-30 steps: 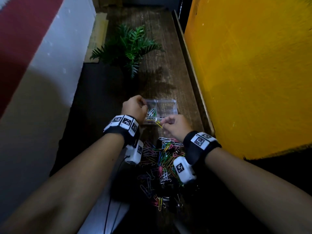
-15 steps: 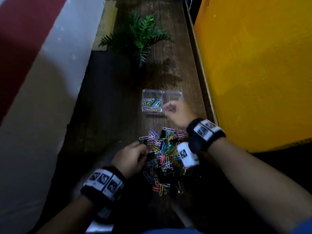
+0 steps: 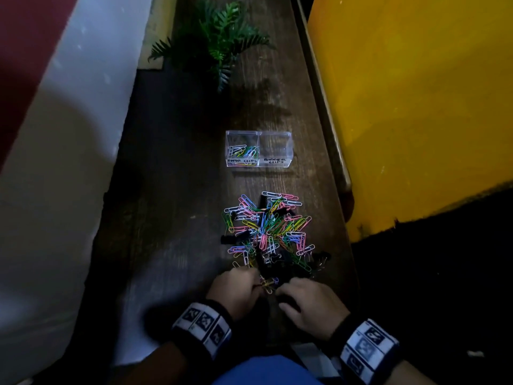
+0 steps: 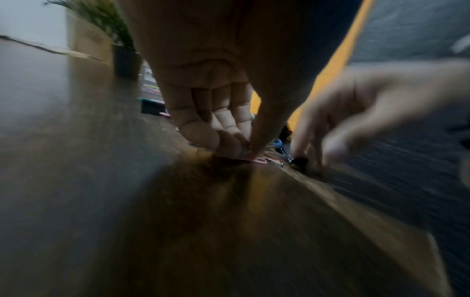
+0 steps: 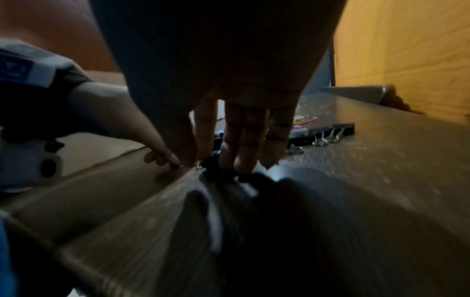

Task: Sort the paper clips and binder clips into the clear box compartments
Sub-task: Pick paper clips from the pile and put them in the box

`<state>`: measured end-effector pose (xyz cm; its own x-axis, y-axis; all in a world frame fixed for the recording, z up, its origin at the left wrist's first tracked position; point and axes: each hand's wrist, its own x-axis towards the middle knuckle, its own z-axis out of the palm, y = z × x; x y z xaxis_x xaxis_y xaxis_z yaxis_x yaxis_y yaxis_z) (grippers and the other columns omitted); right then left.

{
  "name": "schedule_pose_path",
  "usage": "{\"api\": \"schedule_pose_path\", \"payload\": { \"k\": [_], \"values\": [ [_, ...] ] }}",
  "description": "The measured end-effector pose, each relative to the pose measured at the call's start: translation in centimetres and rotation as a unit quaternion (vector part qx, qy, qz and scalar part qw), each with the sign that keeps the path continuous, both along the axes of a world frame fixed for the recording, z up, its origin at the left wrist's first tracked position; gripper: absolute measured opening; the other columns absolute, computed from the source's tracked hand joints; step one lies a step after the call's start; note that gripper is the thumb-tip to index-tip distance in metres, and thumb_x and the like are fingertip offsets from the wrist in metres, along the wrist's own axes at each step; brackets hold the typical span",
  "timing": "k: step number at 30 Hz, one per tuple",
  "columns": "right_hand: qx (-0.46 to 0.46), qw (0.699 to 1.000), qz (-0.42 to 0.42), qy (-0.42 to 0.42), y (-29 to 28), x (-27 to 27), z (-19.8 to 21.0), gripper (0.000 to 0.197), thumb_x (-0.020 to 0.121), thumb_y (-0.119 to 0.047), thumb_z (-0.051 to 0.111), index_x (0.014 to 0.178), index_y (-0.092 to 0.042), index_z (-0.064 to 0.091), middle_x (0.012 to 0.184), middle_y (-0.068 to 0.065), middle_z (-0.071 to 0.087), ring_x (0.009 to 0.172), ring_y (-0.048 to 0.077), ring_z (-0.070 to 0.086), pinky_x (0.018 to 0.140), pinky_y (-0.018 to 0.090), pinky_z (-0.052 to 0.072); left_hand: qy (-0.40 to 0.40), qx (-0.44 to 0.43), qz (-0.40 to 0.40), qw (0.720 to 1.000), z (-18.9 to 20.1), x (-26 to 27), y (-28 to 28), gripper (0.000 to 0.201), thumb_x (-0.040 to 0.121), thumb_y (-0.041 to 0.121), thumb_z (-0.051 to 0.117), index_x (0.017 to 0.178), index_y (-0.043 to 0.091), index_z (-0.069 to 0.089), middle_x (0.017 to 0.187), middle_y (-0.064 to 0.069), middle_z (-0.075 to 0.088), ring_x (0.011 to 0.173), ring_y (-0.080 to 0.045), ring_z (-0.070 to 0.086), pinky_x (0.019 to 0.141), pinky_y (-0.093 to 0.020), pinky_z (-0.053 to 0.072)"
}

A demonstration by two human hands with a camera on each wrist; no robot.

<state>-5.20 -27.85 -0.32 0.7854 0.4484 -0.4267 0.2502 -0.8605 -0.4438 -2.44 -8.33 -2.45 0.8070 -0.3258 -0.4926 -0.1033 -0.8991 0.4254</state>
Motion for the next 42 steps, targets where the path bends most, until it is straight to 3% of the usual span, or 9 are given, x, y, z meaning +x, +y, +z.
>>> {"api": "schedule_pose_path", "payload": {
  "k": [8, 12, 14, 16, 20, 25, 31, 36, 42],
  "values": [
    [0.0, 0.996, -0.085, -0.04, -0.3, 1.6, -0.9, 0.031, 0.089, -0.035, 0.055, 0.118, -0.028, 0.059, 0.105, -0.005, 0.057, 0.102, 0.016, 0.056, 0.083, 0.03, 0.045, -0.048, -0.051, 0.04, 0.997, 0.5, 0.1, 2.0, 0.01, 0.083, 0.028, 0.053, 0.089, 0.023, 0.059, 0.098, 0.007, 0.057, 0.093, -0.017, 0.058, 0.074, -0.031, 0.047],
    [-0.012, 0.992, -0.11, -0.054, 0.2, 2.2, -0.6, 0.031, 0.087, -0.032, 0.057, 0.118, -0.029, 0.06, 0.103, -0.004, 0.059, 0.1, 0.018, 0.058, 0.082, 0.031, 0.047, -0.076, 0.002, -0.064, 0.995, 0.3, -0.4, 1.3, 0.027, 0.091, 0.037, 0.046, 0.114, 0.027, 0.054, 0.118, 0.003, 0.049, 0.112, -0.019, 0.049, 0.083, -0.032, 0.047],
    [-0.006, 0.988, -0.125, -0.09, 0.4, 2.0, -0.3, 0.027, 0.083, -0.029, 0.062, 0.11, -0.028, 0.064, 0.096, -0.004, 0.061, 0.089, 0.019, 0.062, 0.075, 0.03, 0.049, -0.088, 0.016, -0.102, 0.991, -0.1, -0.7, 1.3, 0.039, 0.088, 0.044, 0.03, 0.113, 0.027, 0.056, 0.119, 0.001, 0.049, 0.114, -0.021, 0.048, 0.082, -0.036, 0.05],
    [0.012, 0.986, -0.121, -0.117, 0.7, 1.4, 0.0, 0.02, 0.077, -0.025, 0.069, 0.096, -0.027, 0.066, 0.083, -0.006, 0.061, 0.075, 0.018, 0.063, 0.064, 0.027, 0.049, -0.103, 0.007, -0.11, 0.989, -0.4, -1.0, 1.7, 0.051, 0.078, 0.05, 0.021, 0.099, 0.027, 0.061, 0.109, 0.0, 0.054, 0.104, -0.023, 0.055, 0.069, -0.037, 0.052],
    [0.005, 0.993, -0.06, -0.101, 2.0, -0.3, -0.8, 0.017, 0.075, -0.03, 0.067, 0.092, -0.029, 0.067, 0.076, -0.007, 0.057, 0.069, 0.017, 0.061, 0.059, 0.028, 0.05, -0.165, -0.008, -0.124, 0.978, -1.6, -2.2, 3.2, 0.023, 0.073, 0.046, 0.043, 0.072, 0.026, 0.056, 0.083, 0.006, 0.051, 0.07, -0.017, 0.062, 0.034, -0.029, 0.046],
    [-0.023, 0.995, -0.045, -0.086, 2.0, -1.4, -2.0, 0.025, 0.074, -0.038, 0.057, 0.096, -0.033, 0.067, 0.074, -0.008, 0.055, 0.064, 0.015, 0.058, 0.053, 0.025, 0.049, -0.196, -0.048, -0.115, 0.973, -2.5, -3.7, 4.3, 0.02, 0.073, 0.044, 0.051, 0.078, 0.025, 0.051, 0.089, 0.008, 0.045, 0.073, -0.015, 0.059, 0.037, -0.027, 0.046],
    [-0.029, 0.994, -0.053, -0.091, 1.0, -2.5, -2.0, 0.011, 0.071, -0.036, 0.064, 0.074, -0.026, 0.06, 0.075, -0.006, 0.052, 0.064, 0.016, 0.057, 0.056, 0.025, 0.048, -0.195, -0.101, -0.096, 0.971, -2.9, -4.4, 4.7, 0.018, 0.08, 0.043, 0.054, 0.079, 0.025, 0.052, 0.085, 0.005, 0.053, 0.074, -0.018, 0.058, 0.051, -0.027, 0.05],
    [-0.035, 0.993, -0.081, -0.075, 1.2, -2.3, -1.8, 0.021, 0.07, -0.036, 0.072, 0.079, -0.024, 0.058, 0.078, -0.005, 0.055, 0.069, 0.018, 0.059, 0.06, 0.027, 0.05, -0.22, -0.087, -0.111, 0.965, -2.8, -4.2, 4.6, 0.021, 0.082, 0.047, 0.048, 0.087, 0.029, 0.058, 0.083, 0.009, 0.054, 0.074, -0.014, 0.058, 0.052, -0.022, 0.049],
    [-0.043, 0.993, -0.099, -0.057, 1.7, -1.6, -1.5, 0.014, 0.08, -0.032, 0.066, 0.085, -0.02, 0.062, 0.087, 0.0, 0.057, 0.08, 0.021, 0.061, 0.07, 0.03, 0.048, -0.261, -0.085, -0.106, 0.956, -2.8, -4.0, 4.5, 0.024, 0.082, 0.041, 0.048, 0.068, 0.024, 0.057, 0.073, 0.008, 0.052, 0.069, -0.012, 0.054, 0.049, -0.023, 0.044]
  ]
}}
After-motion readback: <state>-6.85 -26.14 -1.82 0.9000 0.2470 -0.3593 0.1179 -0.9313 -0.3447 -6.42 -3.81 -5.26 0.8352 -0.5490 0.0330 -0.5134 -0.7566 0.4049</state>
